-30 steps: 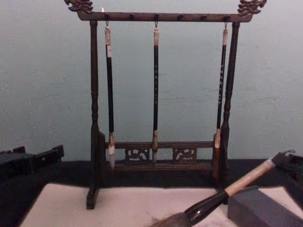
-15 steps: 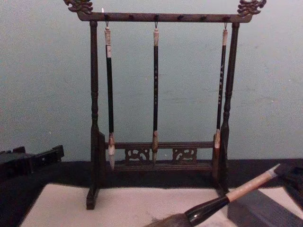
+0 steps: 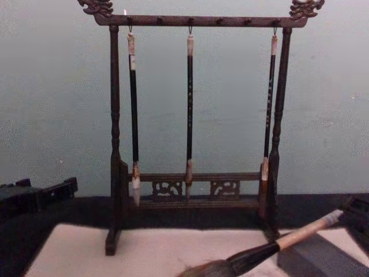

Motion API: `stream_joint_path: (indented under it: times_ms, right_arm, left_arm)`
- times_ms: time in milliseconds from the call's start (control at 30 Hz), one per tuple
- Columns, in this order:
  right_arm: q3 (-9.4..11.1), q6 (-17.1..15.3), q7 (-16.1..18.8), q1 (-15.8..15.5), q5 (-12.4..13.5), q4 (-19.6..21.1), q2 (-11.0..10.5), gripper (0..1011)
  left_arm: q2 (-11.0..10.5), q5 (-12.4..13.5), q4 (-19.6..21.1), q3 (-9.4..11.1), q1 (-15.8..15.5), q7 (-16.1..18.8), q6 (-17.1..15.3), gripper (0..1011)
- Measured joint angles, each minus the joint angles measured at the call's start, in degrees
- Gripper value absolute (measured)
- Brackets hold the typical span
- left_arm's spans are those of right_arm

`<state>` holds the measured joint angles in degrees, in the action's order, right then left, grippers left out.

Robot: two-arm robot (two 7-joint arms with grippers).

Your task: Pick up the brush from the inkstone, write on the paper, then place the brush back to its original position.

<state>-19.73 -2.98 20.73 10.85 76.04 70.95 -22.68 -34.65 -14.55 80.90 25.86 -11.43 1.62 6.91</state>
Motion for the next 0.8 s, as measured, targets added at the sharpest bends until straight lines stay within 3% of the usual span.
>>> stream_joint_path:
  times_ms: [167,300,433,500,567,667,800]
  right_arm:
    - [0.01,0.01,0.01,-0.01,0.00,0.04,-0.01,529]
    - [0.12,0.22,-1.30,-0.72,-0.18,1.31,-0.65,703]
    - [0.07,0.89,-3.41,-1.92,-1.88,3.75,-1.96,839]
    - [0.07,0.89,-3.74,-2.14,-2.11,4.19,-2.20,839]
    - [0.18,0.89,-4.60,-2.95,-2.71,5.47,-2.93,940]
    - [0.38,0.83,-5.05,-3.61,-2.99,6.34,-3.43,1001]
    - [0.88,0.89,-5.60,-4.74,-3.51,7.63,-4.21,1001]
  left_arm:
    - [0.00,0.00,0.00,0.00,0.00,0.00,0.00,1002]
    - [0.00,0.00,0.00,0.00,0.00,0.00,0.00,1002]
    - [0.00,0.00,0.00,0.00,0.00,0.00,0.00,1002]
    - [0.00,0.00,0.00,0.00,0.00,0.00,0.00,1002]
    - [0.00,0.00,0.00,0.00,0.00,0.00,0.00,1000]
    - [0.00,0.00,0.00,0.00,0.00,0.00,0.00,1002]
    - [0.00,0.00,0.00,0.00,0.00,0.00,0.00,1002]
